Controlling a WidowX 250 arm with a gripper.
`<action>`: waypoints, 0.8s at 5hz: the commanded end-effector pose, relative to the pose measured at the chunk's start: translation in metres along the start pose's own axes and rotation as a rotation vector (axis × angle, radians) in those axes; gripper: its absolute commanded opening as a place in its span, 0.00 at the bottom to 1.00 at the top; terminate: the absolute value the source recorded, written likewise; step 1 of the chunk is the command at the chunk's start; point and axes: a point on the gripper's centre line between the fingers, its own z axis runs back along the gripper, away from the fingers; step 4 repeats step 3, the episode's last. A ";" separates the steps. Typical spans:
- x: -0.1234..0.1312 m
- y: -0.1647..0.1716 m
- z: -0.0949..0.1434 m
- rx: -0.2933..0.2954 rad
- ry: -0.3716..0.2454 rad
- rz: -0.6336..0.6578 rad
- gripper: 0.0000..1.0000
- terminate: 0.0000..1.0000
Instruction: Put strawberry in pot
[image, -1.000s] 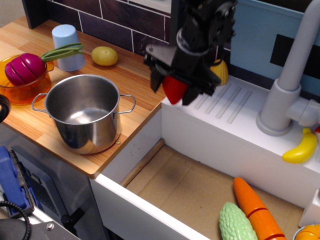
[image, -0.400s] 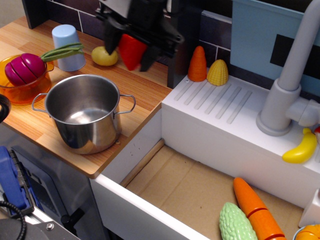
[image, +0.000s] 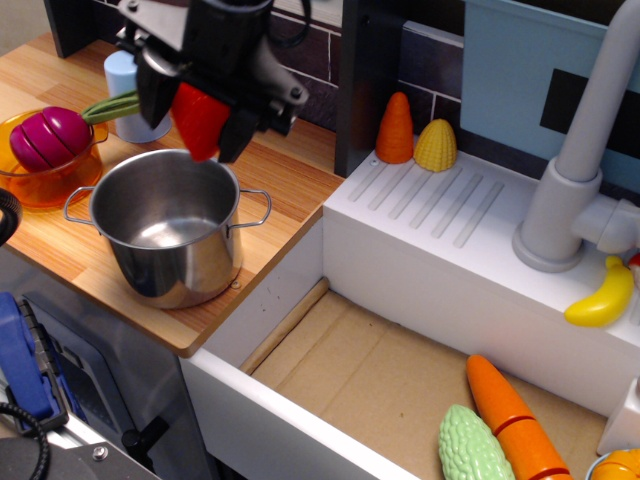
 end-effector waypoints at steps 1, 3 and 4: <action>0.002 0.005 -0.006 -0.053 -0.090 0.013 1.00 0.00; 0.002 0.005 -0.006 -0.053 -0.090 0.013 1.00 1.00; 0.002 0.005 -0.006 -0.053 -0.090 0.013 1.00 1.00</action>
